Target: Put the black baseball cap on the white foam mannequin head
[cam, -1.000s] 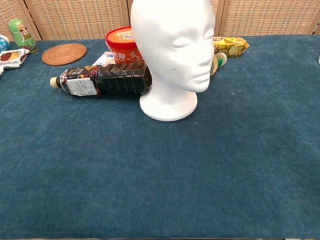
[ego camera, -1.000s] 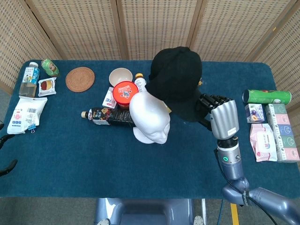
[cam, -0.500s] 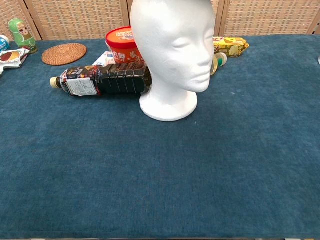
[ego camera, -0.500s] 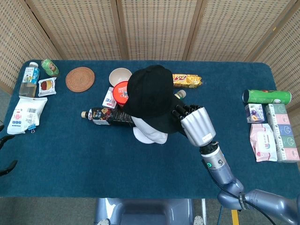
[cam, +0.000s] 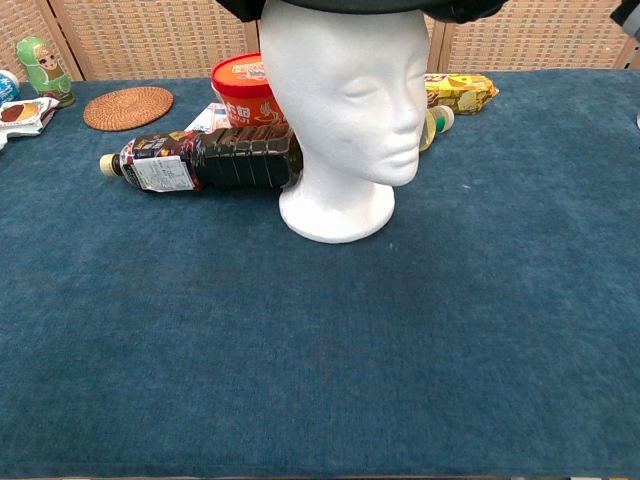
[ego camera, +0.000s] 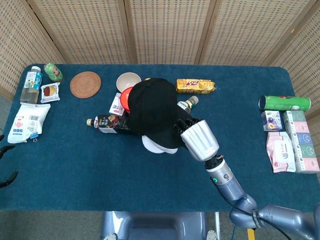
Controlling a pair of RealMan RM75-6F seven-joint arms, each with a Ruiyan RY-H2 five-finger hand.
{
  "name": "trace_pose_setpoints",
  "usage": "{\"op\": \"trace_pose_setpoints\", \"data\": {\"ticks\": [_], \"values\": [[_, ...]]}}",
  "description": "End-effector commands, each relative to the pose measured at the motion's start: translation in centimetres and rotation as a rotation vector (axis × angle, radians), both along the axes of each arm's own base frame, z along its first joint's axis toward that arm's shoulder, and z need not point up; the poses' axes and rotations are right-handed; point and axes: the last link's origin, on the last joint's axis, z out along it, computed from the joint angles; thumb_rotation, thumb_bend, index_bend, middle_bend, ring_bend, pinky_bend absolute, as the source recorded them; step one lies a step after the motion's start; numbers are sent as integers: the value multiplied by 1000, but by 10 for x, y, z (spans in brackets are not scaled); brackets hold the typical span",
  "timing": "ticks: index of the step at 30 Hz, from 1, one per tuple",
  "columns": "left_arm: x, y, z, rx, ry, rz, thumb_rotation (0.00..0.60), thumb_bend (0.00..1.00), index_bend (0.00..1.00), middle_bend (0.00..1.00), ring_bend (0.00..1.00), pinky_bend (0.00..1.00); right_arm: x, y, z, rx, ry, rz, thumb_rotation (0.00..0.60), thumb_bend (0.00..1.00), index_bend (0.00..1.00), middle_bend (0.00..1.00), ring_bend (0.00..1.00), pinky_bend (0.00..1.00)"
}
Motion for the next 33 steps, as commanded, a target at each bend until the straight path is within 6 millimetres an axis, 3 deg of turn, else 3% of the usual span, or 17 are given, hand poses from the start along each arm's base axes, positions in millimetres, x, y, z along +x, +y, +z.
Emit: {"op": "trace_pose_setpoints", "data": {"ticks": [1,14,33], "values": [[-1,-1,0,-1,0,3,600,251,183,41,0,122,0,3,-2,13,14,-3,600,497,886,660,796,882],[-5,-2,-1,-6,-5,21,600,251,183,41,0,121,1,5,-8,53,36,-30,600,496,886,661,793,883],[-6,-2,-1,0,1,25,600,251,183,41,0,122,-1,11,18,40,12,-13,600,497,886,665,795,883]]}}
